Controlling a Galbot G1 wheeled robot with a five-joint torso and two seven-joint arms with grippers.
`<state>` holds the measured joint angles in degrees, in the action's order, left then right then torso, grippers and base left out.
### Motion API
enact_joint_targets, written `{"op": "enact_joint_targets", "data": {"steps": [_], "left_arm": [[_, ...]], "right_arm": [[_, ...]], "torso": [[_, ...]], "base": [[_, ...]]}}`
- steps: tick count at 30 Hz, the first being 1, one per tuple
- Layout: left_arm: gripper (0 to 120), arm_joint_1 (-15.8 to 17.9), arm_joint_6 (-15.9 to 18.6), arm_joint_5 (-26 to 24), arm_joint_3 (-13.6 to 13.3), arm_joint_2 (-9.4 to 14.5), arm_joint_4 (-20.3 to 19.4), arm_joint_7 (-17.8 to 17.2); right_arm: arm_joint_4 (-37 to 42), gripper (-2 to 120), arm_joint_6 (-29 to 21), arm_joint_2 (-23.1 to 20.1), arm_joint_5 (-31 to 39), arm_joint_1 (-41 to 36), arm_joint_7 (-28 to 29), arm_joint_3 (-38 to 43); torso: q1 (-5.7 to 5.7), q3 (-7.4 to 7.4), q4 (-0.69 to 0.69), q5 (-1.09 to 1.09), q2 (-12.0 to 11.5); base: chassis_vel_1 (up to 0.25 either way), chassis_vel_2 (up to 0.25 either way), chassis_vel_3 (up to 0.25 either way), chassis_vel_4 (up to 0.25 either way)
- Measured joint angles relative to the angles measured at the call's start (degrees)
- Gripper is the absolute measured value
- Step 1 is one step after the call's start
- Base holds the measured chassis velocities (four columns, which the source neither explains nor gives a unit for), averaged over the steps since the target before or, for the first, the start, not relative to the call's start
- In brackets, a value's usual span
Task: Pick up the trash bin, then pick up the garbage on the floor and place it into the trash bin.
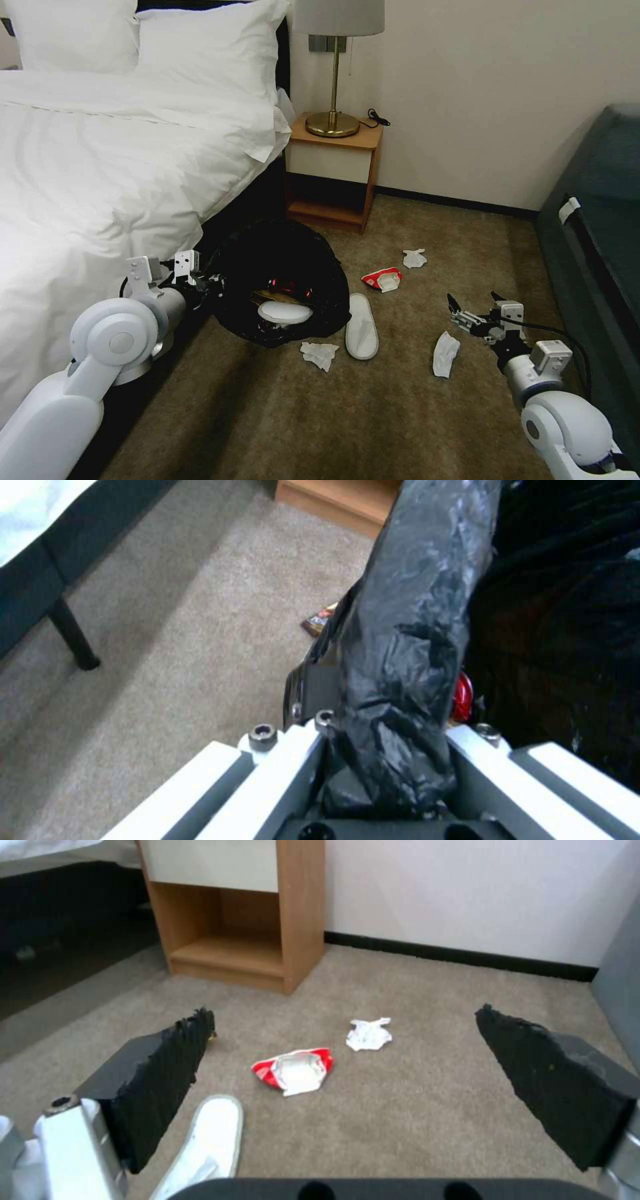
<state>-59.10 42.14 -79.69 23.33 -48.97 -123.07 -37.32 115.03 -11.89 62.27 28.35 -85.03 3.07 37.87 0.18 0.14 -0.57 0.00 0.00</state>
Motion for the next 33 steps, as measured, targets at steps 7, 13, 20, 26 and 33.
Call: {"op": "enact_joint_targets", "data": {"steps": [7, 13, 20, 26, 33], "left_arm": [[0, -1.3, 0.0, 0.4, 0.1, -0.2, -0.9, -0.1], [0, -2.6, 0.0, 1.1, 0.6, -0.2, -1.7, 0.0], [0, -3.1, 0.0, 1.0, 1.0, 0.2, -2.4, 0.0], [0, -3.2, 0.0, 0.8, 1.4, 0.2, -2.7, -0.3], [0, -3.9, 0.0, 0.5, 2.0, -0.2, -3.5, -1.0]], "right_arm": [[0.1, 100, -0.1, 0.0, 0.1, -0.6, 0.2, 0.0], [0.0, 100, -0.2, 0.3, 0.0, -1.0, 0.3, -0.2], [-0.6, 100, -2.1, 0.3, 0.0, -1.8, 0.7, -0.2], [-4.8, 100, -5.4, -1.4, 1.4, -2.1, 0.7, 0.0], [-13.0, 100, -11.1, -4.5, 5.2, 0.6, -1.1, -1.5]], "torso": [[0.00, 0.01, 0.00, 0.00, 0.0], [0.00, 0.01, 0.00, -0.01, 0.0], [0.01, 0.01, 0.00, 0.00, 0.0], [0.00, 0.01, 0.00, 0.01, 0.0], [0.00, 0.00, 0.00, 0.00, 0.0]], "base": [[-0.137, 0.141, 0.135, -0.134], [-0.146, 0.137, 0.154, -0.146], [-0.096, 0.102, 0.091, -0.101], [-0.026, 0.027, 0.028, -0.037], [0.000, 0.000, 0.000, 0.000]]}}
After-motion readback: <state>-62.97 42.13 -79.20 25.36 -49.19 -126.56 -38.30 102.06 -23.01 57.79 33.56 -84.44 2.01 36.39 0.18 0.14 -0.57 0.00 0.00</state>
